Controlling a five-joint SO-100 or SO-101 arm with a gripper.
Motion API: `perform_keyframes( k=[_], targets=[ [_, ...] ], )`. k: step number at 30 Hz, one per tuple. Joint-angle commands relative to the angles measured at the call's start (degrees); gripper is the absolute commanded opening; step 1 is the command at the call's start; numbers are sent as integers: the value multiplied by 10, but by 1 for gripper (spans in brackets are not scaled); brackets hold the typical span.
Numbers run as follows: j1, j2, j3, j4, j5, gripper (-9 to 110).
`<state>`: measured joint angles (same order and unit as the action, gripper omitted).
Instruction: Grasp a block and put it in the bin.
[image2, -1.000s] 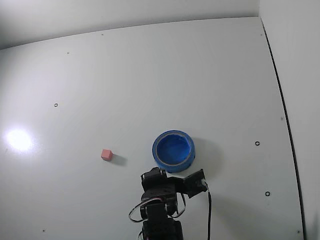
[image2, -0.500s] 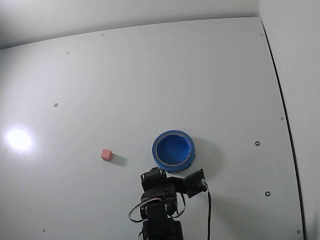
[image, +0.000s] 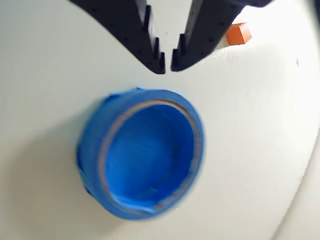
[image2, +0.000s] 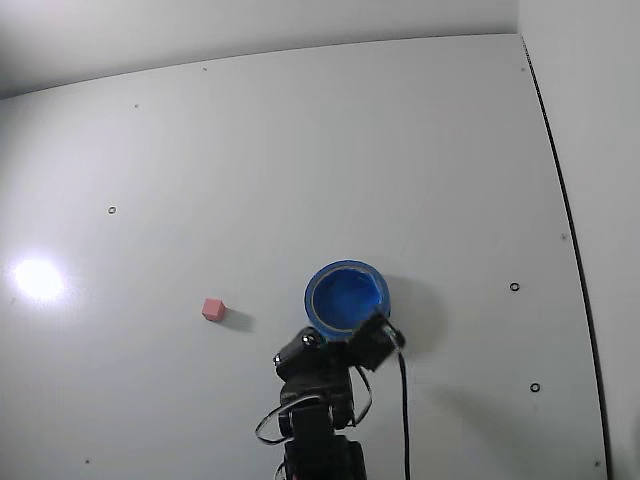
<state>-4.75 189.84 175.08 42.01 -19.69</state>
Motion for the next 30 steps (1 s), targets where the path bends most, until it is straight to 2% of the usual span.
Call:
perform_keyframes(
  k=[1,6,9,20,30],
  targets=[
    [-6,-64,-131,2,-160,13],
    [-13,-226,-225,2,-252,29],
    [-43,-326,-294,2,-278,33],
    [-159,-629,-546,2,-280,34],
    [-204,-762,-624,2,-280,34]
  ],
)
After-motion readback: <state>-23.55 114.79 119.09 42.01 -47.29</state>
